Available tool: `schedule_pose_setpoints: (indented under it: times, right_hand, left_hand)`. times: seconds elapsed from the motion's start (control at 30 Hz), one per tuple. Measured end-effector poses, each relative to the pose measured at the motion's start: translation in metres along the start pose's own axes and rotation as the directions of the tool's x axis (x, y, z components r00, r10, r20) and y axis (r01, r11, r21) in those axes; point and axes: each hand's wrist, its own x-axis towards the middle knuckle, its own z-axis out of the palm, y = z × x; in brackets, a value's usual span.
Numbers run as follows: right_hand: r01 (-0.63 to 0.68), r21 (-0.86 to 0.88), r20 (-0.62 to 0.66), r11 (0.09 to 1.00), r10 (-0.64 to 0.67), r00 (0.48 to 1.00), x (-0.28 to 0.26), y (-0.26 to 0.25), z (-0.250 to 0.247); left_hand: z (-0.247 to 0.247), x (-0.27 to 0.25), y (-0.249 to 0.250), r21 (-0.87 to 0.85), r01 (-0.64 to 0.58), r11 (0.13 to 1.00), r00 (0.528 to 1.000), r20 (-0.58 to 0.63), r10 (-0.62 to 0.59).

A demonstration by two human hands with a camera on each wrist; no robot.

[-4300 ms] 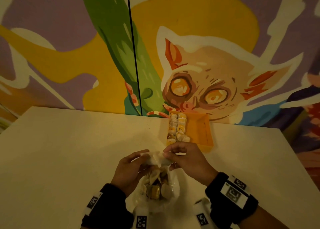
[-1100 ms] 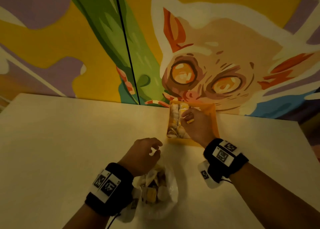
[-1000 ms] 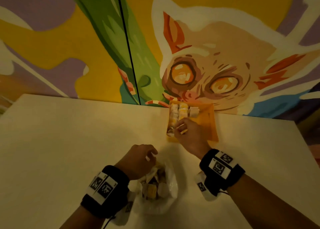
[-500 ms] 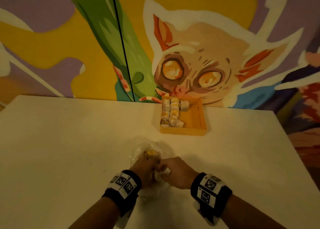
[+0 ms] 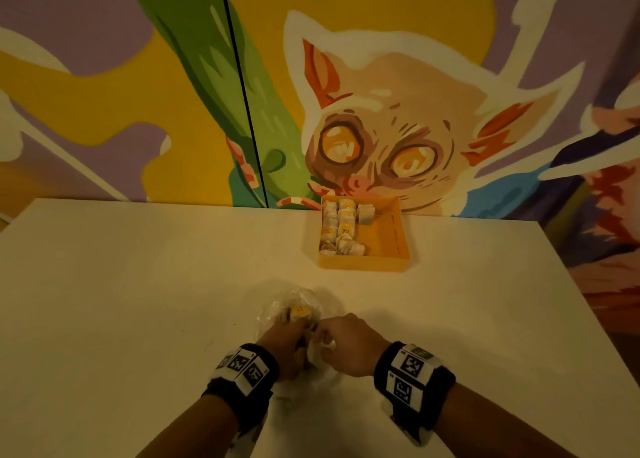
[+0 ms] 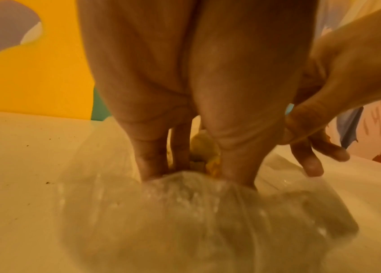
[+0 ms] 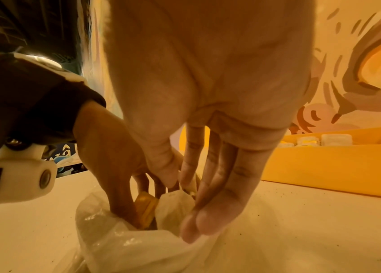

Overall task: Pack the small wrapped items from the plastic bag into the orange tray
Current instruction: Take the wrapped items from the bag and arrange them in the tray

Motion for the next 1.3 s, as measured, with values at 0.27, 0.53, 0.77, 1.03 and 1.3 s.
schedule_pose_setpoints:
  times: [0.27,0.53,0.77,1.03,1.3]
  right_hand:
    - [-0.018,-0.016,-0.017,1.000,0.017,1.000,-0.003,0.003,0.005]
    - [0.079,0.171,-0.091,0.982,-0.064,0.994,-0.010,-0.005,0.001]
    - [0.166,0.586,-0.184,0.794,-0.069,0.980,0.001,-0.022,0.010]
    - [0.145,0.756,-0.205,0.639,0.020,0.978,-0.004,-0.031,0.004]
    - [0.143,0.818,-0.250,0.557,0.121,0.961,-0.002,-0.030,0.003]
  left_hand:
    - [-0.008,-0.008,0.008,-0.030,-0.025,0.999,0.994,-0.109,0.021]
    - [-0.035,-0.033,-0.006,-0.283,-0.152,0.947,0.934,-0.353,0.045]
    - [-0.058,-0.052,0.008,-0.744,-0.254,0.618,0.928,-0.367,-0.060]
    - [-0.047,-0.054,0.005,-0.890,-0.253,0.379,0.918,-0.344,-0.197]
    - [-0.041,-0.051,0.009,-0.943,-0.253,0.217,0.917,-0.305,-0.258]
